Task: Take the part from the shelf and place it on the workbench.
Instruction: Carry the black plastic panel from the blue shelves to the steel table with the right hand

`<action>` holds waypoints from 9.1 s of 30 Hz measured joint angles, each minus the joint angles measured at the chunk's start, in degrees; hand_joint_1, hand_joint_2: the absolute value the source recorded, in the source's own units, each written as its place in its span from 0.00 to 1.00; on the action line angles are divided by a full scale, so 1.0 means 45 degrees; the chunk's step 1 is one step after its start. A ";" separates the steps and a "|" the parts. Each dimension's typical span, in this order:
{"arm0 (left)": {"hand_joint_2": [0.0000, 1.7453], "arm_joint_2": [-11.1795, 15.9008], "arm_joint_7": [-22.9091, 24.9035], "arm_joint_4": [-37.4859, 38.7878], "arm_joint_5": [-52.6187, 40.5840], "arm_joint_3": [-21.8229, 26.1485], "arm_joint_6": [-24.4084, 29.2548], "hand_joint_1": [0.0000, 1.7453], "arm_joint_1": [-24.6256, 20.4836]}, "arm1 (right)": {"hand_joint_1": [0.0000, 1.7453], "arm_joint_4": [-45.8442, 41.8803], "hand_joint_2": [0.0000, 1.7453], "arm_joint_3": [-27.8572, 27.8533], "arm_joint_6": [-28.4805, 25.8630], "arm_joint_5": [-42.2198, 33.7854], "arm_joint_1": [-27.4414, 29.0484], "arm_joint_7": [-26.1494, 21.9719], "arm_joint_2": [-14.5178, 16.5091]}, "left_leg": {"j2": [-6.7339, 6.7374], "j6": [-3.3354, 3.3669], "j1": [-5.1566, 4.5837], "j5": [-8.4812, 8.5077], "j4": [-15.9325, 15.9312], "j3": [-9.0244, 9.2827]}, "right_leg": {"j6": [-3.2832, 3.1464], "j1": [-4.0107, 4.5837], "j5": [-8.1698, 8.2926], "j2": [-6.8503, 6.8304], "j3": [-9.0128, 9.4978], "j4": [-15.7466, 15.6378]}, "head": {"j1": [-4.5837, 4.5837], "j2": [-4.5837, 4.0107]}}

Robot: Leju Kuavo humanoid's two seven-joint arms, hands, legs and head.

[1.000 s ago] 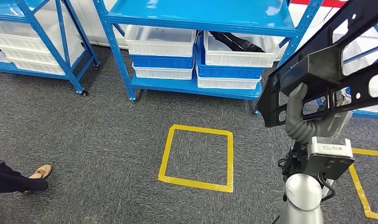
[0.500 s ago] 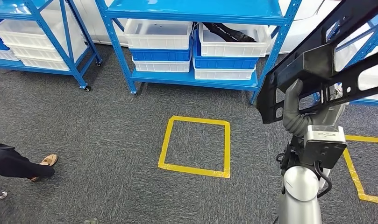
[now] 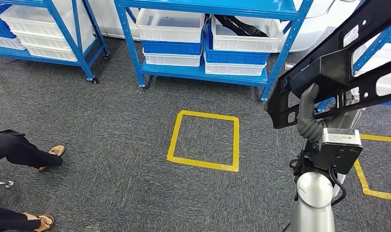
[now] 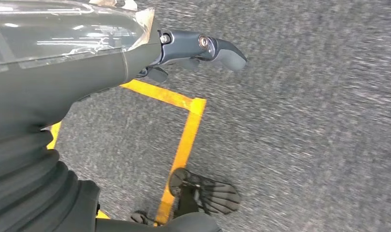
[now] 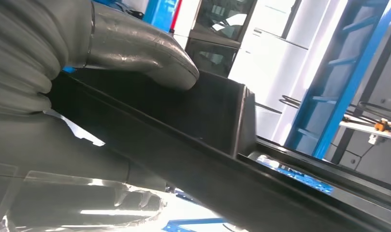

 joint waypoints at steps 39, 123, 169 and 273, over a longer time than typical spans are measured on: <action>1.00 -0.0049 0.0925 0.0005 -0.0518 0.0062 0.0914 0.00 0.0038 | 1.00 0.0352 1.00 -0.0444 -0.0127 0.0211 0.0073 -0.0199 -0.0032 | -0.0084 -0.0077 -0.0172 -0.1368 -0.0001 0.1343 | -0.0253 -0.0067 0.2120 -0.0006 -0.0904 -0.2590 | -0.0050 0.0000; 1.00 -0.0373 0.1276 0.0000 0.0167 0.1092 0.1347 0.00 -0.0021 | 1.00 0.2181 1.00 -0.0324 0.1323 0.0193 -0.1743 0.0471 0.0737 | -0.1246 -0.0257 0.0096 -0.0698 0.0200 0.0567 | -0.0167 -0.0051 0.0409 0.0580 0.0047 -0.1832 | -0.0006 0.0000; 1.00 -0.3287 0.6657 -0.3417 -1.5645 1.4721 0.3604 0.00 -0.0765 | 1.00 1.1211 1.00 1.3076 0.3526 -2.1899 -1.2143 -0.1113 0.3081 | 0.0648 -0.1005 0.0390 -0.0724 0.0733 0.0120 | -0.0704 0.0205 0.0541 -0.0938 0.0083 -0.2115 | -0.0115 0.0000; 1.00 -0.3349 0.5383 -0.2889 -1.5207 1.5073 0.3616 0.00 -0.0858 | 1.00 1.2197 1.00 1.2376 -0.2803 -0.7243 -1.1845 0.1243 0.3045 | -0.0978 -0.0126 0.0174 -0.0560 0.0375 0.0332 | -0.0474 0.0217 -0.0326 0.0102 -0.1459 0.0740 | -0.0026 0.0000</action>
